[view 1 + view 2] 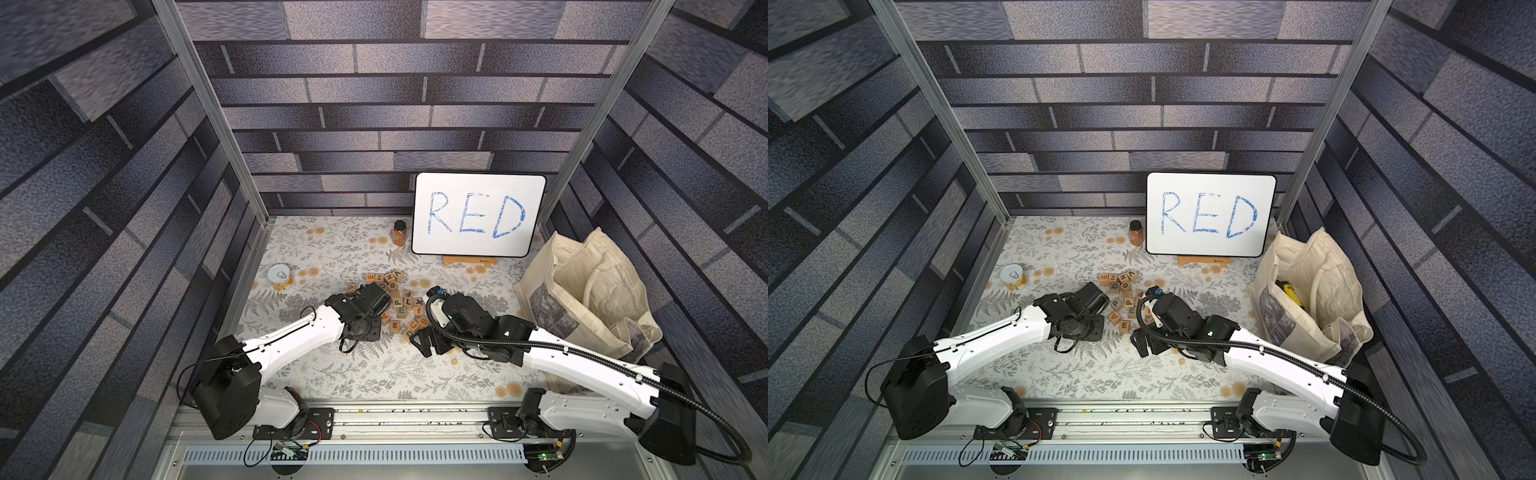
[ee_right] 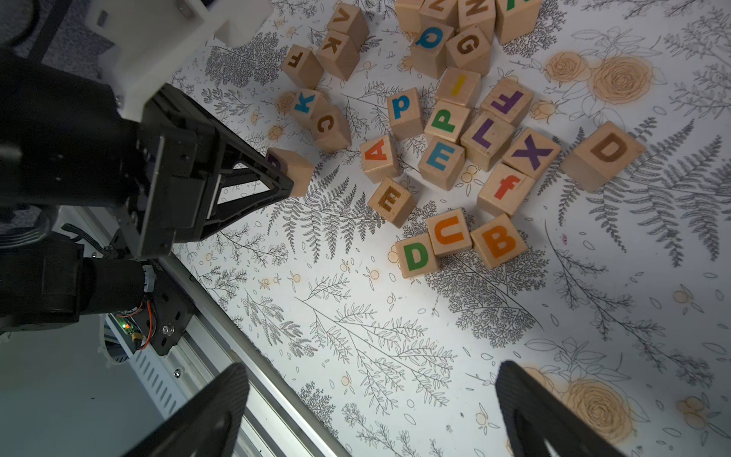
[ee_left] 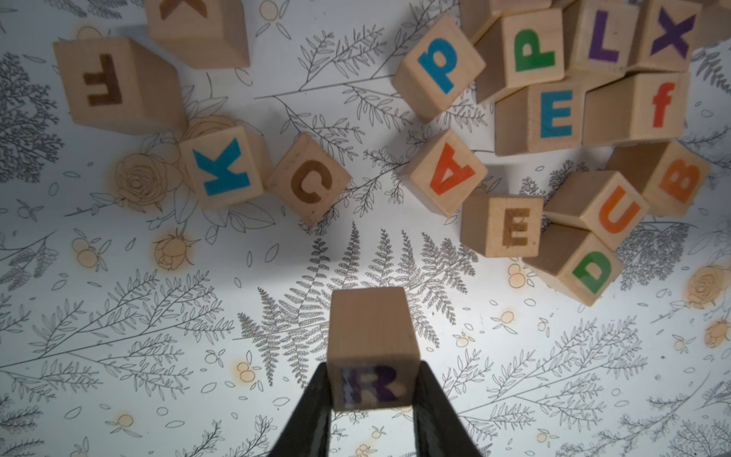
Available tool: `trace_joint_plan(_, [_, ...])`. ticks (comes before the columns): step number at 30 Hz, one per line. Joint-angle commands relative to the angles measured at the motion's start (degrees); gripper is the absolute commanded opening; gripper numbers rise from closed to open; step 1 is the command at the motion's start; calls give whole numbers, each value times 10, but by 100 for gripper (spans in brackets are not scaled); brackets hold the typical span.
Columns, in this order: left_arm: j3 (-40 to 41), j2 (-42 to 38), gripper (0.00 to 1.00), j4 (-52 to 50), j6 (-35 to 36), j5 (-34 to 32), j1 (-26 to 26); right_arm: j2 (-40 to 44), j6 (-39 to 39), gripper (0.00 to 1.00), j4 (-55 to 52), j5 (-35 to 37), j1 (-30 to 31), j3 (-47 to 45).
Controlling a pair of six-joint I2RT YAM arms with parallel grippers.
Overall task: Assemble the uppercase word "red" with letter blocks
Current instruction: Place the letter block at the center of the board.
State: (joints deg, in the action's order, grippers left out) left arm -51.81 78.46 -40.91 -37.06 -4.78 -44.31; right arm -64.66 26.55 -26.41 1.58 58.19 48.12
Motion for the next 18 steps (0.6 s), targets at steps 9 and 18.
trace_joint_plan(9, [73,-40,17,22,-52,2,-22,-11,39,100,23,46,50,-15])
trace_joint_plan(18, [110,-40,18,40,-64,6,-40,-18,53,100,29,59,70,-21])
